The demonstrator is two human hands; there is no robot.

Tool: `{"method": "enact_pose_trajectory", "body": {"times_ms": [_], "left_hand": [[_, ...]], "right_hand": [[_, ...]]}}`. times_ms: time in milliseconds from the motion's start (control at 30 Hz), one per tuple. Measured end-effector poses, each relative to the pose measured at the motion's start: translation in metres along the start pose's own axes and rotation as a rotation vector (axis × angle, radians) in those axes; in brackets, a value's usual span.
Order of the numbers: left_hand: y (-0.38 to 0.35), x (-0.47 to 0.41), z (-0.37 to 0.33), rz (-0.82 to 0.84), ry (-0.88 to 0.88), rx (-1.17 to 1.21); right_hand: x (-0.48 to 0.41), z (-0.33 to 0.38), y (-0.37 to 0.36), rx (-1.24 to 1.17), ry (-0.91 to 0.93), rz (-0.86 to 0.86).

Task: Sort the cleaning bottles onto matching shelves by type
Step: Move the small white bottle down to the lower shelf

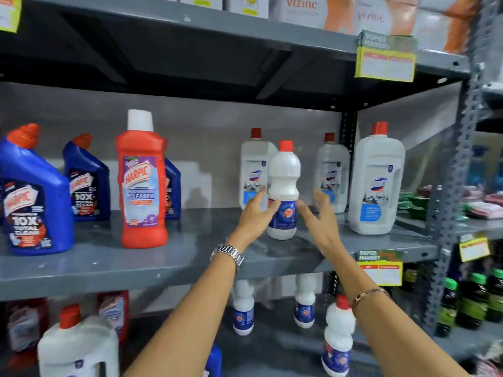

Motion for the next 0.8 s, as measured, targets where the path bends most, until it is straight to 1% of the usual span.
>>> {"method": "enact_pose_trajectory", "body": {"times_ms": [33, 100, 167, 267, 367, 500, 667, 800], "left_hand": [[-0.004, -0.002, 0.0, 0.026, 0.039, 0.091], [-0.006, -0.005, 0.004, 0.047, 0.105, 0.204], [-0.005, -0.008, 0.009, 0.005, 0.125, 0.281], [-0.004, -0.008, 0.012, -0.027, 0.132, 0.346], [-0.001, -0.003, 0.011, -0.05, 0.113, 0.331], [0.009, 0.015, 0.006, -0.025, 0.07, 0.299], [0.023, 0.06, -0.014, -0.007, -0.069, 0.262], [0.022, 0.112, -0.025, 0.027, -0.164, 0.333]], "right_hand": [[-0.004, -0.004, -0.001, -0.099, -0.049, 0.104], [-0.01, -0.006, -0.004, -0.17, -0.063, 0.297], [-0.013, -0.01, -0.006, -0.201, -0.068, 0.367], [-0.009, -0.01, -0.008, -0.224, -0.073, 0.34], [-0.004, -0.006, -0.01, -0.222, -0.065, 0.305], [0.013, 0.006, 0.003, -0.194, -0.036, 0.284], [0.061, 0.03, 0.027, -0.172, 0.03, 0.177], [0.107, 0.034, 0.05, -0.193, 0.096, 0.134]]}}
Point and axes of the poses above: each hand's wrist, its own x-axis away from the middle knuckle, its own y-axis out of the back of the hand, z = x × y, the point moved 1 cm from there along -x, towards the middle knuckle, and after that the axes turned 15 degrees about x, right-handed, at the moved point
